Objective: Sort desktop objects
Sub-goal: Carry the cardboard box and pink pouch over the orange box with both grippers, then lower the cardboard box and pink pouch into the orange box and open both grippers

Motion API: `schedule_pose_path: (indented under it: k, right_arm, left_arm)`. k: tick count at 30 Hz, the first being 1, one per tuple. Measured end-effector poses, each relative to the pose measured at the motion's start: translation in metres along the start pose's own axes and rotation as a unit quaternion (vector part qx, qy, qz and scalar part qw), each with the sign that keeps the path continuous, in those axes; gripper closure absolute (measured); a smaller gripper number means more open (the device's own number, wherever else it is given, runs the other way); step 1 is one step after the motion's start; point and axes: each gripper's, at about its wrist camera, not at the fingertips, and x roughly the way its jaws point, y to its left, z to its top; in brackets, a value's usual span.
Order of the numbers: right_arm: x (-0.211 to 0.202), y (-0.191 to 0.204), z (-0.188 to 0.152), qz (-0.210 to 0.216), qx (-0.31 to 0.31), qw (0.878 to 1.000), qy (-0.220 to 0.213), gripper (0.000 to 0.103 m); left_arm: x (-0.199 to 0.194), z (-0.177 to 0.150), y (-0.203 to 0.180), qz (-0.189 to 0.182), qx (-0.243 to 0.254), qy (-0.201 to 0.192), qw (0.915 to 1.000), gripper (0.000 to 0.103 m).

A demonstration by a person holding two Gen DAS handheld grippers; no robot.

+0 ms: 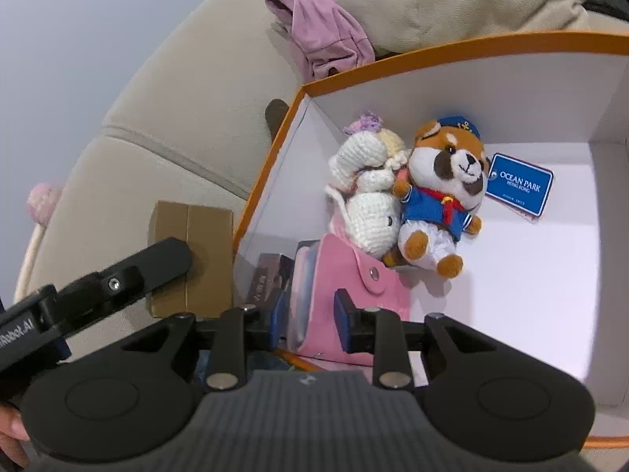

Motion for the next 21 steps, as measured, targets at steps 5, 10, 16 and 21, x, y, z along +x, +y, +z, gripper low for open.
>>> schedule_pose_path:
  k: [5,10,16,21]
  right_arm:
    - [-0.003,-0.01,0.0,-0.001,0.013,1.0,-0.003,0.071]
    - [-0.002,-0.011,-0.002,0.01,-0.002,1.0,0.007,0.071]
    - [-0.007,-0.009,-0.004,0.007,-0.029,0.999,0.015,0.067]
    - [-0.013,-0.013,-0.004,0.009,-0.047,0.999,0.019,0.065]
  left_arm:
    - [0.0,0.0,-0.007,-0.005,0.006,0.004,1.0,0.033]
    - [0.005,0.001,-0.017,-0.016,0.01,0.02,0.9996,0.033]
    - [0.013,0.01,-0.035,-0.026,0.021,0.033,0.9989,0.033]
    - [0.029,0.017,-0.058,-0.041,0.041,0.048,0.9972,0.033]
